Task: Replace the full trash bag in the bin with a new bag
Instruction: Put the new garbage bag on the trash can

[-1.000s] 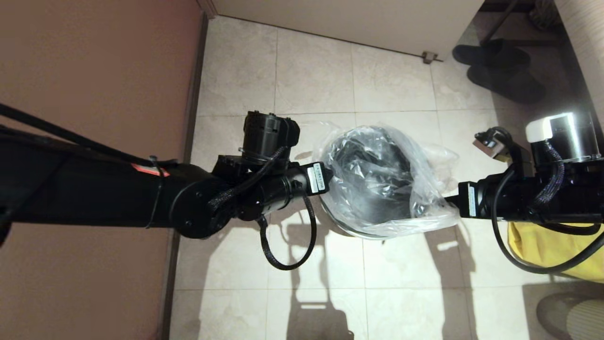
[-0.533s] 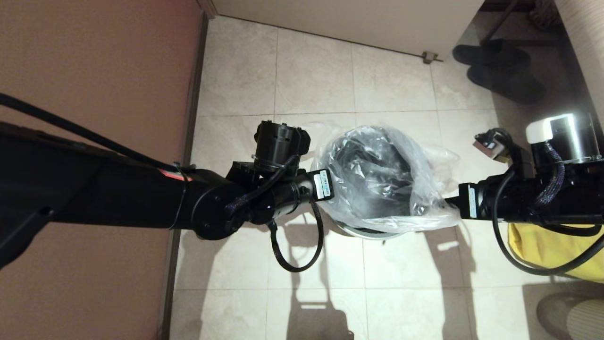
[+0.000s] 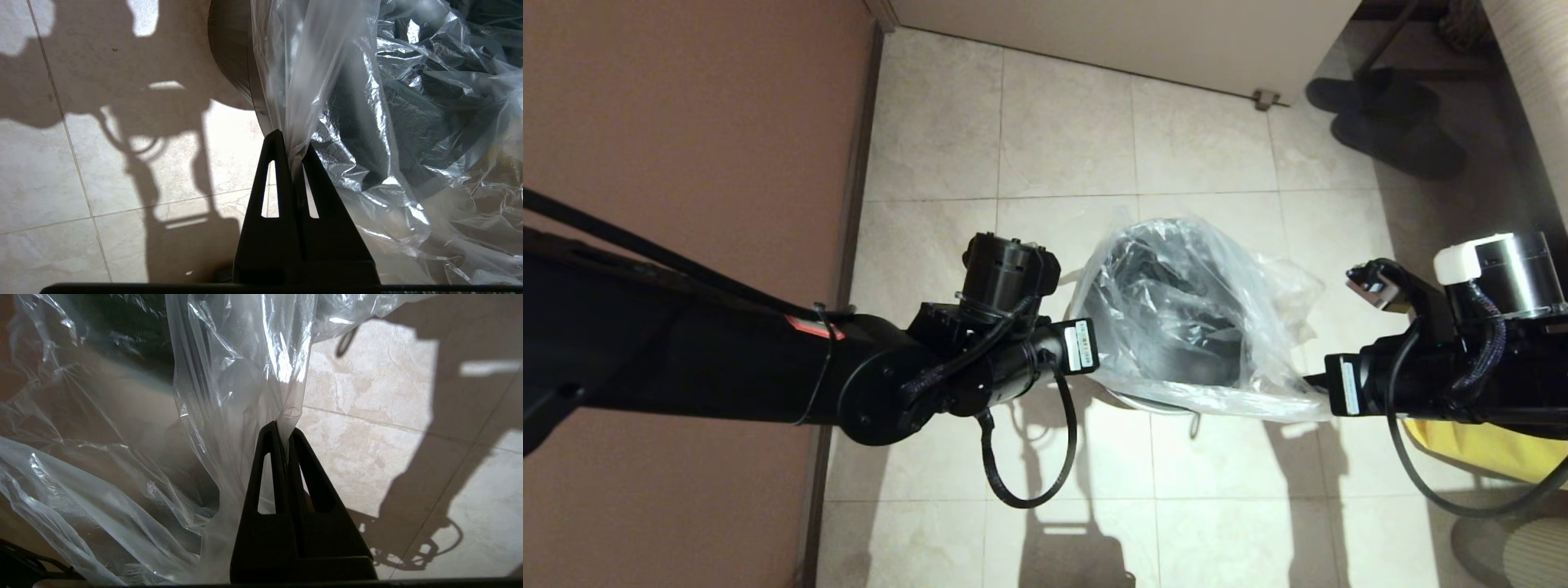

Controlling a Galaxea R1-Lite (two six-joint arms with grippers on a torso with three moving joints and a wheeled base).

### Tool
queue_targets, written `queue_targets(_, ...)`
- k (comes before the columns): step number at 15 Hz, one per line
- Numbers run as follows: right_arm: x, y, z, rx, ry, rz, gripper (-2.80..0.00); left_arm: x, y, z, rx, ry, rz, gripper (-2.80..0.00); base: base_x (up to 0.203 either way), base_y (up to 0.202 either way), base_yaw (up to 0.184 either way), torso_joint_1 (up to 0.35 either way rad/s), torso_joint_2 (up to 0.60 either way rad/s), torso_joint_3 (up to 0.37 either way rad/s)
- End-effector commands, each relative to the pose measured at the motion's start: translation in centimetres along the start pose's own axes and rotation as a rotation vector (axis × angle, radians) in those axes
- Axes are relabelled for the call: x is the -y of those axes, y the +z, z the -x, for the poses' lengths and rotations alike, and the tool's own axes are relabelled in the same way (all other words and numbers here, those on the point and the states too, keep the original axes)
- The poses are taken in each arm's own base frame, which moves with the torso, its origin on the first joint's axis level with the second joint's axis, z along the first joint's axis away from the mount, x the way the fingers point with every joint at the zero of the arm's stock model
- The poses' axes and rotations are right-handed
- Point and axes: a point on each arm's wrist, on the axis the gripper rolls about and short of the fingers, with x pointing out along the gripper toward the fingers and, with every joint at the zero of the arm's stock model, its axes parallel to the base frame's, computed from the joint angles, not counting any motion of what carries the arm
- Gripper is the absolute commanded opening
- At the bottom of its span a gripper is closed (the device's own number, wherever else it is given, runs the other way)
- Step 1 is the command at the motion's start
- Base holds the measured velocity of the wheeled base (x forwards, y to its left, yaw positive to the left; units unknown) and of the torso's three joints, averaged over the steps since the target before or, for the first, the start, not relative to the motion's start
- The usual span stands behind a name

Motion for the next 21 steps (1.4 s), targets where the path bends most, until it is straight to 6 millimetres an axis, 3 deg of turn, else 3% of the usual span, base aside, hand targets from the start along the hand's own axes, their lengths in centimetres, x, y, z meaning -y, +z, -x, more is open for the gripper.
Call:
queue_targets(1, 0.3, -0.6, -0.8, -0.025, -0.003, -0.008, -2.80, -0.3, -0.2, -0.2, 0.002, 0.019, 0.001, -2.80, 0.000, 0.000, 0.000, 0.000, 0.00, 0.000)
queue_targets(6, 1.2, -1.5, -4.4, -0.034, -0.002, -0.007, -2.80, -1.4, -1.5, -2.1, -0.008, 0.065, -0.003, -2.80, 0.000, 0.000, 0.000, 0.000, 0.00, 0.000)
queue_targets(12, 1.6, -1.7, -7.0, -0.021, 0.001, 0.004, -2.80, -2.7, -1.7, -4.0, 0.002, 0.099, -0.024, -2.80, 0.000, 0.000, 0.000, 0.000, 0.00, 0.000)
queue_targets(20, 1.4, -1.5, -6.3, 0.007, 0.001, 0.011, -2.80, -3.0, -1.8, -4.4, 0.032, 0.097, -0.038, -2.80, 0.000, 0.000, 0.000, 0.000, 0.00, 0.000)
queue_targets(21, 1.3, -1.4, -6.1, 0.010, 0.002, 0.010, 0.00, -3.0, -1.8, -4.4, 0.031, 0.099, -0.036, -2.80, 0.000, 0.000, 0.000, 0.000, 0.00, 0.000)
